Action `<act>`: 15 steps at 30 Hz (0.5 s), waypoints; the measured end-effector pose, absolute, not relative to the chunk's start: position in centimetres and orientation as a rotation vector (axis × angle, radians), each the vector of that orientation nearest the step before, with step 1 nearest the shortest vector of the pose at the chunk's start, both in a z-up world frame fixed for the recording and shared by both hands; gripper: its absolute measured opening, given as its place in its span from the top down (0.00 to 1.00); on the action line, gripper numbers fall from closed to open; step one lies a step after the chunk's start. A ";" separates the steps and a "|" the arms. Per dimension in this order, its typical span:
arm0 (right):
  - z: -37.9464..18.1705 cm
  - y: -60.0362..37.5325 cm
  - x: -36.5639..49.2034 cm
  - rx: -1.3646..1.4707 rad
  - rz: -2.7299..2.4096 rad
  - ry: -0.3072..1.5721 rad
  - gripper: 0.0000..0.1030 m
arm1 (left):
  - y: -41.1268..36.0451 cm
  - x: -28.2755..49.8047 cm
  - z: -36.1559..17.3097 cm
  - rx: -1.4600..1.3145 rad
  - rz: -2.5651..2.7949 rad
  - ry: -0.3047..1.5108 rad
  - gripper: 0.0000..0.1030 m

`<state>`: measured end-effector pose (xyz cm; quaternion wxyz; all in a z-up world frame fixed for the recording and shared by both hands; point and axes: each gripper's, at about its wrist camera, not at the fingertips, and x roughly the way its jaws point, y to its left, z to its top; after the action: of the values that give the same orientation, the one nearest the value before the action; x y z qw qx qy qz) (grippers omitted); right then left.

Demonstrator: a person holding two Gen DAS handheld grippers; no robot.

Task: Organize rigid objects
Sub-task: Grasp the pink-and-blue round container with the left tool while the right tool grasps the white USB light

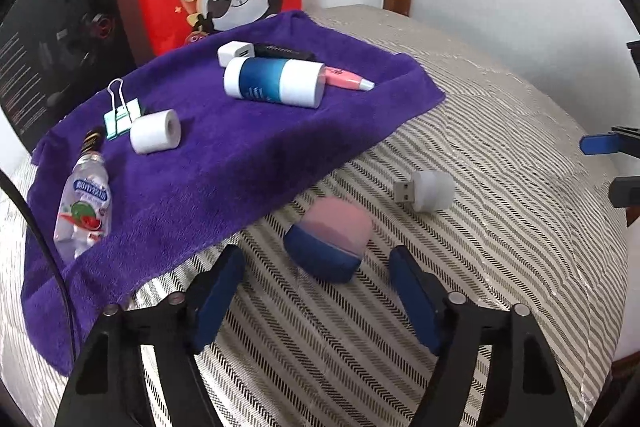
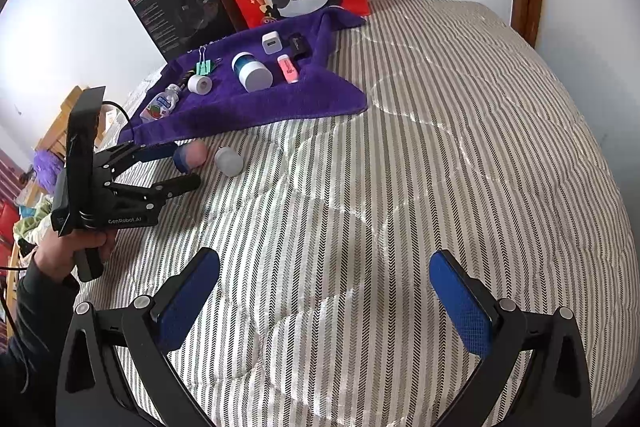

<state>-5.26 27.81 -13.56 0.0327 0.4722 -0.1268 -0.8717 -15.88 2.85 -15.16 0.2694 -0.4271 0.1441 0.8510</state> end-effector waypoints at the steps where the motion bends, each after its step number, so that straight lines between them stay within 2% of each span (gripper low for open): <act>1: -13.7 27.8 -5.3 1.458 -2.681 -0.392 0.00 | 2.9 -15.9 -15.2 -1.148 2.291 0.387 0.31; 6: -14.0 27.7 -5.5 1.474 -2.669 -0.390 0.00 | 2.9 -16.3 -15.1 -1.137 2.275 0.387 0.34; 10: -14.2 27.3 -5.6 1.494 -2.656 -0.375 0.00 | 3.0 -16.6 -14.9 -1.122 2.263 0.390 0.55; 11: -14.3 27.3 -5.7 1.496 -2.655 -0.372 0.00 | 3.1 -16.6 -14.9 -1.121 2.257 0.390 0.56; 12: -14.3 27.1 -5.7 1.499 -2.654 -0.368 0.00 | 3.1 -16.7 -14.8 -1.119 2.254 0.393 0.61; 15: -14.2 26.8 -5.9 1.499 -2.652 -0.360 0.00 | 3.1 -16.6 -14.8 -1.110 2.259 0.394 0.62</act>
<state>-5.87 26.85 -14.17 0.0372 0.4884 -0.1174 -0.8639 -16.58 3.15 -14.83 0.2927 -0.4165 0.1478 0.8479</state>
